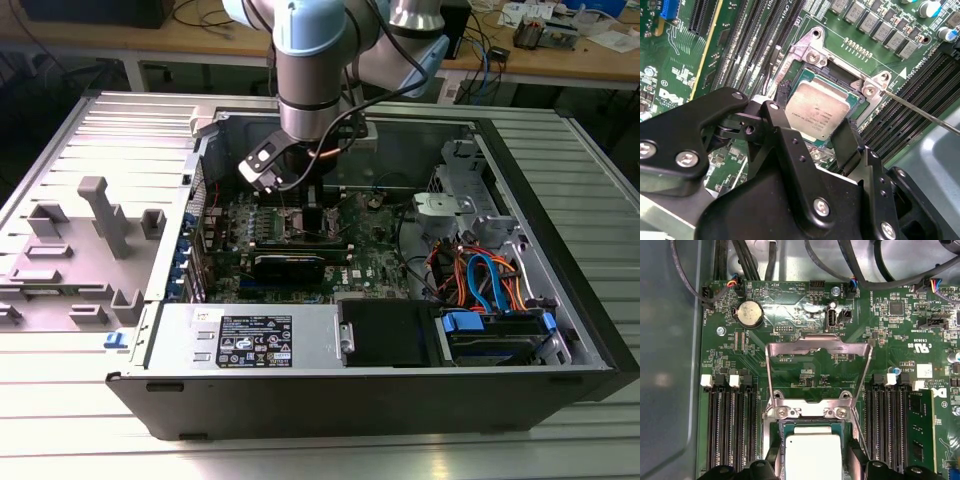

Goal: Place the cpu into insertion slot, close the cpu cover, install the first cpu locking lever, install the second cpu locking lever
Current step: 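Place the cpu into insertion slot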

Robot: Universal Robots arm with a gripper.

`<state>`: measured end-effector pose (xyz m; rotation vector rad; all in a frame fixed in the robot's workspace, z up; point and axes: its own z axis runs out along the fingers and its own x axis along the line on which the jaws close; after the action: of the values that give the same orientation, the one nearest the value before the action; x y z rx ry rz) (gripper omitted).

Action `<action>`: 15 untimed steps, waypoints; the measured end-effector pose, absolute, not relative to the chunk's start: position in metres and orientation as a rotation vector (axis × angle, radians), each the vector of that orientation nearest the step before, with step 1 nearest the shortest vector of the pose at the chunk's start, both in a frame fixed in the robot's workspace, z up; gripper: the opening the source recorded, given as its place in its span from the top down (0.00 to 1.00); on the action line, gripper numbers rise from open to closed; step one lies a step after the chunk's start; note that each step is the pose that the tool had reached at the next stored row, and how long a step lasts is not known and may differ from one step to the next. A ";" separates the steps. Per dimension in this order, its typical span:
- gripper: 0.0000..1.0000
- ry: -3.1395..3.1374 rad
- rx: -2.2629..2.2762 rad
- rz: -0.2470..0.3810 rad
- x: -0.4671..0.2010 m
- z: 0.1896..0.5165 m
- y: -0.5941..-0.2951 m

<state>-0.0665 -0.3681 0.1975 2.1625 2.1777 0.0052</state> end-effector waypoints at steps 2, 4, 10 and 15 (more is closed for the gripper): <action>0.38 2.178 2.162 0.005 -0.067 0.197 -0.368; 0.38 2.178 2.162 0.005 -0.068 0.197 -0.368; 0.38 2.178 2.162 0.005 -0.070 0.198 -0.368; 0.38 2.178 2.163 0.005 -0.070 0.197 -0.366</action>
<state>-0.0702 -0.3661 0.1972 2.1625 2.1779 0.0054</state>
